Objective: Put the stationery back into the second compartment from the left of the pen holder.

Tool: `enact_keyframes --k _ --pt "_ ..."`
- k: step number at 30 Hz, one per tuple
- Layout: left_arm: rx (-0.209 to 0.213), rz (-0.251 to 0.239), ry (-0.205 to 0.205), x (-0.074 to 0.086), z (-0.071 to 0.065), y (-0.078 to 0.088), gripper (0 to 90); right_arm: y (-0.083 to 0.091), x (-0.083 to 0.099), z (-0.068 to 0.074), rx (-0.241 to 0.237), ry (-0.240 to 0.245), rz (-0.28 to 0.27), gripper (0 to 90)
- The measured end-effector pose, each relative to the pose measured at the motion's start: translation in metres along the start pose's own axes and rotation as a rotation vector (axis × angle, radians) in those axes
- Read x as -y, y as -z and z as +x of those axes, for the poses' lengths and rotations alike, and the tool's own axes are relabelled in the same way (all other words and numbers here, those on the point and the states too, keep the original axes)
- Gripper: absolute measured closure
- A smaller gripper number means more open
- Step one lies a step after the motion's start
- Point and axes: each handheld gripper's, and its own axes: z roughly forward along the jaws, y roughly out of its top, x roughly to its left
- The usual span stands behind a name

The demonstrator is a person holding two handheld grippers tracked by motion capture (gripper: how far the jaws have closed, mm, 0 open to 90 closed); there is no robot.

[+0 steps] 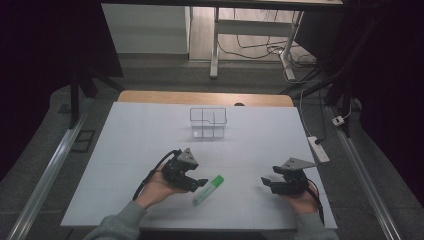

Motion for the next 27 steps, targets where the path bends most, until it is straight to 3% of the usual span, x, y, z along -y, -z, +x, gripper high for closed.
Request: enact_keyframes --k 16,27 --pt "0.022 0.092 0.009 -0.019 -0.006 -0.037 30.2 -0.001 0.001 0.0 0.004 0.008 0.007 32.6" --pt "0.024 0.146 0.022 -0.024 -0.008 -0.063 29.8 -0.002 0.001 0.0 0.006 0.002 0.009 32.5"
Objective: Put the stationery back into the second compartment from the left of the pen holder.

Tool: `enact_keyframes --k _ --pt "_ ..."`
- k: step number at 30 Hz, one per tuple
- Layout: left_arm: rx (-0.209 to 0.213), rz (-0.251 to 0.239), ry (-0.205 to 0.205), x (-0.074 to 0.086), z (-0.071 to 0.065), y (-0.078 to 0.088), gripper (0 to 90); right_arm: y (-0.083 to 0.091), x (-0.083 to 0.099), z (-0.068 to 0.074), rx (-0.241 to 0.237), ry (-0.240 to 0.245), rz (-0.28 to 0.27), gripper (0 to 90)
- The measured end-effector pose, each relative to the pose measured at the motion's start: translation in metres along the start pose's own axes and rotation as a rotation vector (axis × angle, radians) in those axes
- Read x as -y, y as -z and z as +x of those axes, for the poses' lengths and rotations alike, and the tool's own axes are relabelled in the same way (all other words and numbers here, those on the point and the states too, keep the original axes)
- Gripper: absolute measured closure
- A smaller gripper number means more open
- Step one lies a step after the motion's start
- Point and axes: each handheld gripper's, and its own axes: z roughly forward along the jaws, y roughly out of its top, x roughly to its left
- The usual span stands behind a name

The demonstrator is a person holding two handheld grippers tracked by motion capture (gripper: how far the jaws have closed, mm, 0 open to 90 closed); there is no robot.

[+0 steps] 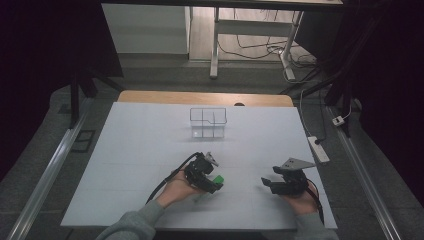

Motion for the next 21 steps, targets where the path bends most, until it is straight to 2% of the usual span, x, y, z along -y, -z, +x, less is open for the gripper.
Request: enact_keyframes --k 8,12,15,17,18,21 --pt "-0.02 0.021 0.002 -0.001 -0.002 -0.012 33.3 -0.001 0.0 0.0 0.0 0.005 0.008 32.4" --pt "-0.049 0.031 -0.012 -0.002 -0.005 -0.015 36.2 0.0 0.0 0.0 0.004 0.006 0.011 32.4" --pt "-0.077 0.029 -0.01 -0.002 -0.007 -0.016 40.7 -0.001 0.001 0.0 0.004 0.007 0.01 32.3" --pt "-0.108 0.029 -0.023 -0.002 -0.012 -0.017 42.9 -0.001 0.001 0.0 0.004 0.007 0.01 32.3" --pt "-0.113 0.034 -0.03 -0.002 -0.013 -0.016 43.9 -0.001 0.001 -0.001 0.004 0.007 0.01 32.3" --pt "-0.117 0.039 -0.05 -0.002 -0.019 -0.016 54.1 -0.001 0.001 -0.001 0.007 0.006 0.01 32.3"
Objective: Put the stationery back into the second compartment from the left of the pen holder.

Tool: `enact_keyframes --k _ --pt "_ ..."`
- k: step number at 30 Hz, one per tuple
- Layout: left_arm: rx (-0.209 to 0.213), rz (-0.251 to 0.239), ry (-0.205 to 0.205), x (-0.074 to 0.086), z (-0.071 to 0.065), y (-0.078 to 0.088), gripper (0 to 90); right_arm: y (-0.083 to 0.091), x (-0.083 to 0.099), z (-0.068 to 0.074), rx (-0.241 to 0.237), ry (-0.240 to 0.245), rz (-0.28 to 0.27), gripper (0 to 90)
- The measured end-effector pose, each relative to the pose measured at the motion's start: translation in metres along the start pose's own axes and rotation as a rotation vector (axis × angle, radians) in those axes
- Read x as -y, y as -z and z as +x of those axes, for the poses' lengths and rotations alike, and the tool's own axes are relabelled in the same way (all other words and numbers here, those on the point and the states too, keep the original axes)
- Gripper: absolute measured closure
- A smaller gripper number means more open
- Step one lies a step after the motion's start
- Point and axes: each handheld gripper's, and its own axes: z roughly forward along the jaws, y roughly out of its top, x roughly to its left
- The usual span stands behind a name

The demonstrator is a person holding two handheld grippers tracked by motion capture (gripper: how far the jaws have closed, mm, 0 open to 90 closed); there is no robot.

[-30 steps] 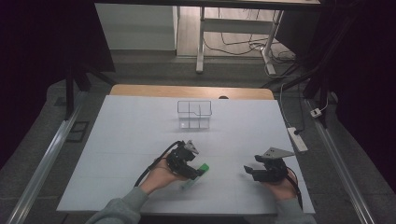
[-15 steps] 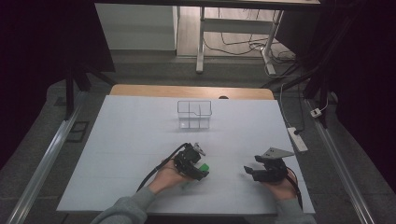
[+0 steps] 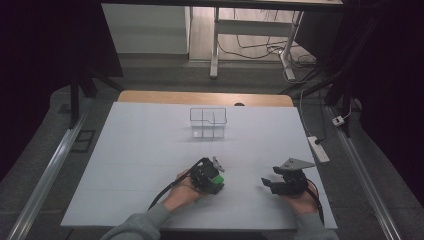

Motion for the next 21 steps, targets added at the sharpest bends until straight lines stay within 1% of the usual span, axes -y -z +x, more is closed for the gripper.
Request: enact_keyframes --k 2,3,8,12,15,18,21 --pt "0.0 0.004 -0.008 -0.0005 -0.0023 0.0003 60.0 -0.0001 0.0001 -0.0001 0.002 -0.001 0.002 32.4" --pt "-0.002 0.005 -0.006 -0.0007 -0.003 0.0003 61.7 0.0 0.0 0.0 0.002 -0.001 0.002 32.3" --pt "0.003 0.007 -0.001 -0.0009 -0.0037 0.0004 66.0 0.0004 0.0 0.0001 0.005 0.0 0.003 32.4" --pt "0.005 0.0 0.008 -0.0007 -0.0039 0.0003 66.3 0.0006 0.0 0.0 0.005 -0.002 0.002 32.4" --pt "0.006 -0.006 0.002 -0.0001 -0.0038 0.0006 66.6 0.0005 0.0001 0.0001 0.007 -0.002 -0.001 32.4" --pt "0.019 -0.013 0.001 0.0005 -0.0022 0.0014 66.7 0.0011 0.0 -0.0003 0.007 -0.004 0.003 32.4" --pt "0.034 -0.037 0.008 0.001 0.0015 0.0065 66.6 0.0015 0.0002 -0.001 0.01 -0.003 0.005 32.4"
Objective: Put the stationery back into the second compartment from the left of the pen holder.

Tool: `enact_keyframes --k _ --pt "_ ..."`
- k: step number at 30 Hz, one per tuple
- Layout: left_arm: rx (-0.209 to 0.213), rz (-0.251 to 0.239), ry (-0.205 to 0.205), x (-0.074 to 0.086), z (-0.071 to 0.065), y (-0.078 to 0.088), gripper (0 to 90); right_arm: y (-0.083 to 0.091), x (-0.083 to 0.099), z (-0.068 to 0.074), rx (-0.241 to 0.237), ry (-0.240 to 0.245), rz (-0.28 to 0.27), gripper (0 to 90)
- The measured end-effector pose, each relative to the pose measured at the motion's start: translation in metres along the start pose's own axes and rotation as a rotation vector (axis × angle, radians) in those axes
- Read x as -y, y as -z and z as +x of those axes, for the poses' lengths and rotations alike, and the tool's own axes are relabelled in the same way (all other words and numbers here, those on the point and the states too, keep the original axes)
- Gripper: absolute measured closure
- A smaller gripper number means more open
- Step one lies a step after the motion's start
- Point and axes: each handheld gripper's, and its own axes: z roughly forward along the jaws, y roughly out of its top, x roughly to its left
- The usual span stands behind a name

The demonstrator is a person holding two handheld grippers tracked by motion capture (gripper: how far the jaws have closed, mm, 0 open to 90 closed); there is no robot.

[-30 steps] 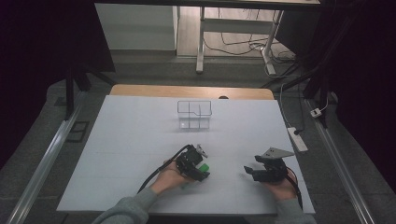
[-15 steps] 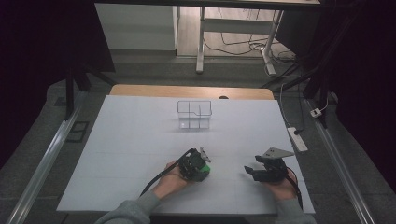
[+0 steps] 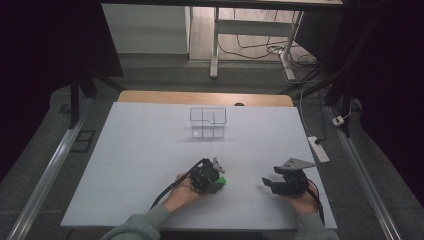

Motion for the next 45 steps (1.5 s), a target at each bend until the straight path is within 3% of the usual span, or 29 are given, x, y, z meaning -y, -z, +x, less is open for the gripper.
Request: enact_keyframes --k 6,12,17,22,34,40,45 --pt "0.024 -0.081 0.036 0.002 0.011 0.02 66.6 0.0 0.0 0.0 -0.001 -0.003 -0.003 32.3" --pt "0.014 -0.169 0.07 0.007 0.022 0.04 66.6 0.001 -0.001 0.001 -0.014 0.003 -0.021 31.9" --pt "0.038 -0.24 0.081 0.011 0.03 0.056 66.6 0.002 0.0 0.001 -0.018 0.002 -0.024 31.7" --pt "0.035 -0.296 0.077 0.012 0.035 0.07 66.6 0.002 -0.001 0.001 -0.017 0.004 -0.024 31.6" --pt "-0.011 -0.38 0.093 0.014 0.048 0.09 66.6 0.002 0.0 0.001 -0.016 0.0 -0.023 31.5" --pt "-0.041 -0.396 0.075 0.005 0.058 0.098 66.5 0.001 -0.001 0.001 -0.016 0.004 -0.019 31.4" --pt "-0.039 -0.427 0.073 -0.01 0.07 0.106 66.5 0.001 0.0 0.001 -0.015 0.0 -0.023 31.2"
